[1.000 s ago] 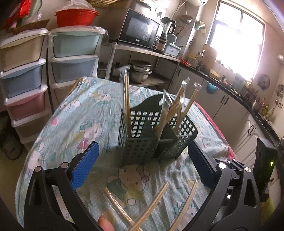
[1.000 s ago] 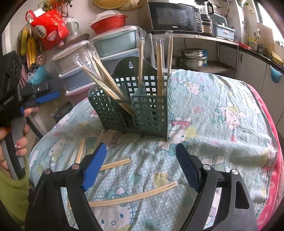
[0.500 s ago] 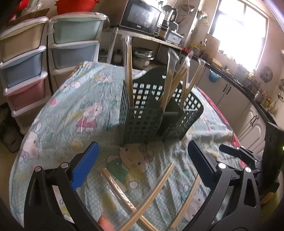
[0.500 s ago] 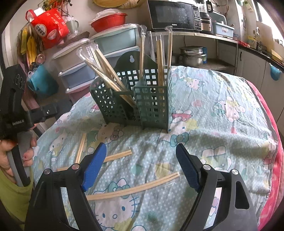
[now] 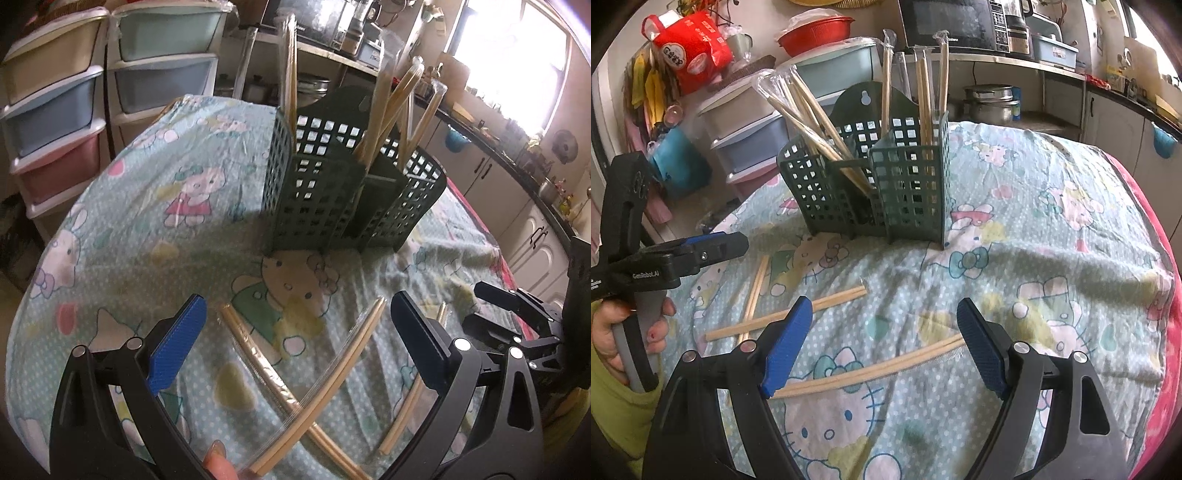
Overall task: Organize utensils
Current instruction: 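Pull both open tools back from the caddy toward the remaining chopsticks, then grasp a wrapped chopstick with the right tool while the left tool grasps another, then lift the right tool's chopstick upright over the caddy while the left tool lifts its own, then lower the right tool's chopstick into the caddy and open while the left tool releases its own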
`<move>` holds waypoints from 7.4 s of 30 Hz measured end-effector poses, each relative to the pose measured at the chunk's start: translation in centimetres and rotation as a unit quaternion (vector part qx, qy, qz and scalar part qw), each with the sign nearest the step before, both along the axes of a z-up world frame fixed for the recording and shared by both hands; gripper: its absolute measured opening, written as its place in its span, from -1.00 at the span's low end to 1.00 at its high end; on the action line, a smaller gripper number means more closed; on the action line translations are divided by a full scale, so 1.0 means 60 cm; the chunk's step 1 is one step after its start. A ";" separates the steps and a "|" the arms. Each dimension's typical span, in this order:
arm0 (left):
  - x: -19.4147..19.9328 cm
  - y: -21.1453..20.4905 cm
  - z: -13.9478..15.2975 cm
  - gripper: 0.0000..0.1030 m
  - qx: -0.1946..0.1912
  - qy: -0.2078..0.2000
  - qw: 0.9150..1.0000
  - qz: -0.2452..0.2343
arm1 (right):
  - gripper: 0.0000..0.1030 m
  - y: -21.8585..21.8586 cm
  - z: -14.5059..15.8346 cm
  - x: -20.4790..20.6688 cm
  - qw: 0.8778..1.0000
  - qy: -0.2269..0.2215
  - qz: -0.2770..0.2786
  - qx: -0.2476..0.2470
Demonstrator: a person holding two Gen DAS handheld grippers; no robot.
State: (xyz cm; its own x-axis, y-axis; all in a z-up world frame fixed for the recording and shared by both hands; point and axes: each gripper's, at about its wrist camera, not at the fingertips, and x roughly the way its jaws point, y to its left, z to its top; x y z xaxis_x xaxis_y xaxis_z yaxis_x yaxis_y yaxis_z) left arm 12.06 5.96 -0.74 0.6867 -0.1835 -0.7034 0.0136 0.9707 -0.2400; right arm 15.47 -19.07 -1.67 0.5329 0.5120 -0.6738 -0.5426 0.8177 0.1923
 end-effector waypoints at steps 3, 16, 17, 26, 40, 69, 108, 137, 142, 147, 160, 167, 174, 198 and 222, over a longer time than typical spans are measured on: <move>0.000 0.003 -0.009 0.79 0.000 0.008 1.000 0.002 | 0.51 -0.002 -0.005 0.001 1.000 0.004 -0.001 -0.001; 0.013 0.014 -0.051 0.79 -0.018 0.050 0.999 -0.013 | 0.51 -0.022 -0.038 0.014 0.999 0.038 -0.026 -0.012; 0.016 0.016 -0.055 0.79 -0.026 0.055 0.998 -0.015 | 0.51 -0.024 -0.041 0.016 0.999 0.042 -0.029 -0.012; 0.037 0.023 -0.077 0.36 -0.069 0.081 0.994 -0.025 | 0.51 -0.039 -0.051 0.029 0.997 0.067 -0.041 0.004; 0.069 0.043 -0.091 0.24 -0.078 0.085 0.993 -0.011 | 0.26 -0.039 -0.080 0.058 0.991 0.121 -0.056 0.013; 0.066 0.078 -0.076 -0.89 -0.082 0.058 0.995 0.022 | -0.97 -0.053 -0.042 0.054 0.990 0.095 -0.059 0.086; 0.000 0.055 0.177 -0.94 -0.050 -0.135 0.990 -0.008 | -0.98 -0.026 0.150 0.004 0.990 -0.072 0.005 0.119; 0.028 -0.035 0.253 -0.94 -0.045 -0.187 0.978 -0.081 | -0.98 -0.037 0.204 -0.002 0.985 -0.122 0.004 0.123; 0.041 -0.051 0.264 -0.94 -0.045 -0.192 0.976 -0.091 | -0.98 -0.038 0.221 0.000 0.983 -0.137 0.004 0.123; 0.052 -0.068 0.278 -0.94 -0.040 -0.200 0.974 -0.103 | -0.98 -0.037 0.240 0.001 0.980 -0.151 0.006 0.126; 0.079 -0.085 0.312 -0.94 -0.029 -0.216 0.969 -0.115 | -0.98 -0.034 0.283 0.016 0.975 -0.179 0.004 0.134; 0.095 -0.079 0.334 -0.94 -0.025 -0.227 0.967 -0.109 | -0.98 -0.033 0.311 0.030 0.969 -0.201 0.001 0.141; 0.108 -0.067 0.360 -0.94 -0.021 -0.243 0.965 -0.093 | -0.98 -0.032 0.352 0.053 0.962 -0.227 -0.005 0.154; 0.184 -0.061 0.341 -0.94 -0.003 -0.222 0.974 -0.053 | -0.98 0.004 0.373 0.147 0.961 -0.234 -0.012 0.148; 0.219 -0.078 0.243 -0.76 0.021 -0.156 0.986 -0.057 | -0.95 0.033 0.253 0.209 0.983 -0.146 -0.025 0.108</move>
